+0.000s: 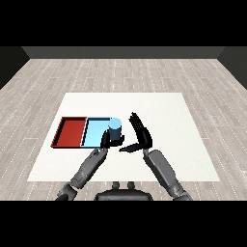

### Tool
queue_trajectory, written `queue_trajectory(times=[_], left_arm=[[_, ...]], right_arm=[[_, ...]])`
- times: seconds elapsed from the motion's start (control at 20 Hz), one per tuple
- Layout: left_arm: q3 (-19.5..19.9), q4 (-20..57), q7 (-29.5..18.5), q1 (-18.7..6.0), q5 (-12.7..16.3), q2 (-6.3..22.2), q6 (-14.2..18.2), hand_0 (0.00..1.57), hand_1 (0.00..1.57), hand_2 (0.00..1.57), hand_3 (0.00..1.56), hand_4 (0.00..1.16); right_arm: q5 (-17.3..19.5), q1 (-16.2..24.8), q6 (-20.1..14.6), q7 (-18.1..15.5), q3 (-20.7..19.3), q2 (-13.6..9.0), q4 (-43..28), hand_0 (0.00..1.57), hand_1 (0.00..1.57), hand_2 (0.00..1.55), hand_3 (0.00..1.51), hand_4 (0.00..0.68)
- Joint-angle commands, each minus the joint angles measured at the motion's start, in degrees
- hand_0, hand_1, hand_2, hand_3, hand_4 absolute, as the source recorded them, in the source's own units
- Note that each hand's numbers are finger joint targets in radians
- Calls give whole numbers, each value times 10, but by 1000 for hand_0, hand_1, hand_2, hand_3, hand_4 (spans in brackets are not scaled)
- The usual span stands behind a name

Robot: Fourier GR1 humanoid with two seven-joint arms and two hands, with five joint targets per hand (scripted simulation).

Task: Pick the blue can and put it in the blue box

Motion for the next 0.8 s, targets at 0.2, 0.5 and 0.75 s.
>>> queue_trajectory(times=[0.2, 0.5, 0.75], left_arm=[[21, 22, 3, -4, -29, -5, 6, 1571, 1571, 1569, 1487, 1127], [66, 69, 20, -39, -42, 38, 1, 1571, 1571, 1571, 1501, 1132], [135, 154, 15, -36, -16, 105, -30, 1571, 1571, 1571, 1496, 1120]], right_arm=[[-40, 126, 30, -5, -71, -59, -147, 0, 0, 0, 0, 0], [-68, 160, 63, -45, -157, -81, -127, 0, 0, 0, 0, 0], [-62, 171, 60, -21, -166, -95, -150, 0, 0, 0, 0, 0]])
